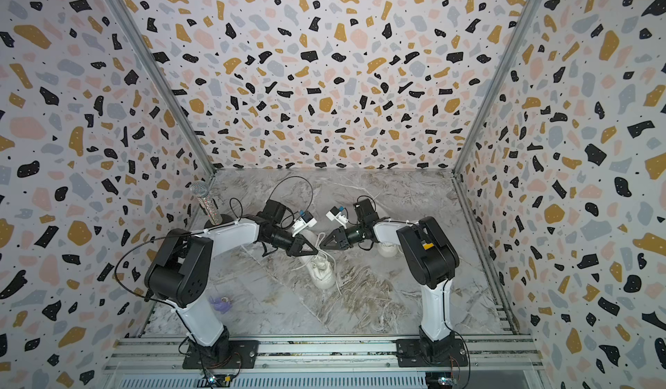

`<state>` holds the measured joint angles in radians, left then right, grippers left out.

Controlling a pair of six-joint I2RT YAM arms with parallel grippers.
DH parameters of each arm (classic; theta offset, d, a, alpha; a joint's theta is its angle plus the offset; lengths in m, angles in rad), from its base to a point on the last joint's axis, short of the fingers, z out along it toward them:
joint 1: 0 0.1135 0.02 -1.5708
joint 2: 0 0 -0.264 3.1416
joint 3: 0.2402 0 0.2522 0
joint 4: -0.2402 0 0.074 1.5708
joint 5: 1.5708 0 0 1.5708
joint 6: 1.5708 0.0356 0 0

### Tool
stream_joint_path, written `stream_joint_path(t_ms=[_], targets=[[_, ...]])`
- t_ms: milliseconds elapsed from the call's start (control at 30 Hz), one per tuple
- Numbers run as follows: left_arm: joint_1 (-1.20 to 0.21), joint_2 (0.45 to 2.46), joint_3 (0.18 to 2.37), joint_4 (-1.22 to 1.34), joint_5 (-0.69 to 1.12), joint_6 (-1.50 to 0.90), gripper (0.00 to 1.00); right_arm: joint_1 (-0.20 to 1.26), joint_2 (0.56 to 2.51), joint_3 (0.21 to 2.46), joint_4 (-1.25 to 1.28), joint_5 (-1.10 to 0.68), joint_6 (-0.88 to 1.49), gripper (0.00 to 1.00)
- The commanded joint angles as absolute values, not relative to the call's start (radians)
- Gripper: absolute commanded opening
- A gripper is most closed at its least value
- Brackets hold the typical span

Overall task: Tie the shoes
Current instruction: Cross the shoelace with the shoelace.

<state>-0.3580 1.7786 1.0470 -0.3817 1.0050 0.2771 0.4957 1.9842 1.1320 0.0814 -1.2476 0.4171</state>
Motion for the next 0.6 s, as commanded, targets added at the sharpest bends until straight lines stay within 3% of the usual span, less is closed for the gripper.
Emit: stream_joint_path(t_ms=[0,567], targets=[[-0.354,1.741,1.045,-0.365,1.045,0.293,0.0,0.494,1.993,1.127,0.094,-1.284,0.416,0.21],[-0.354,1.744,1.048,-0.366,1.042,0.29,0.0,0.519,1.987,1.144,-0.077,-1.275,0.282,0.21]])
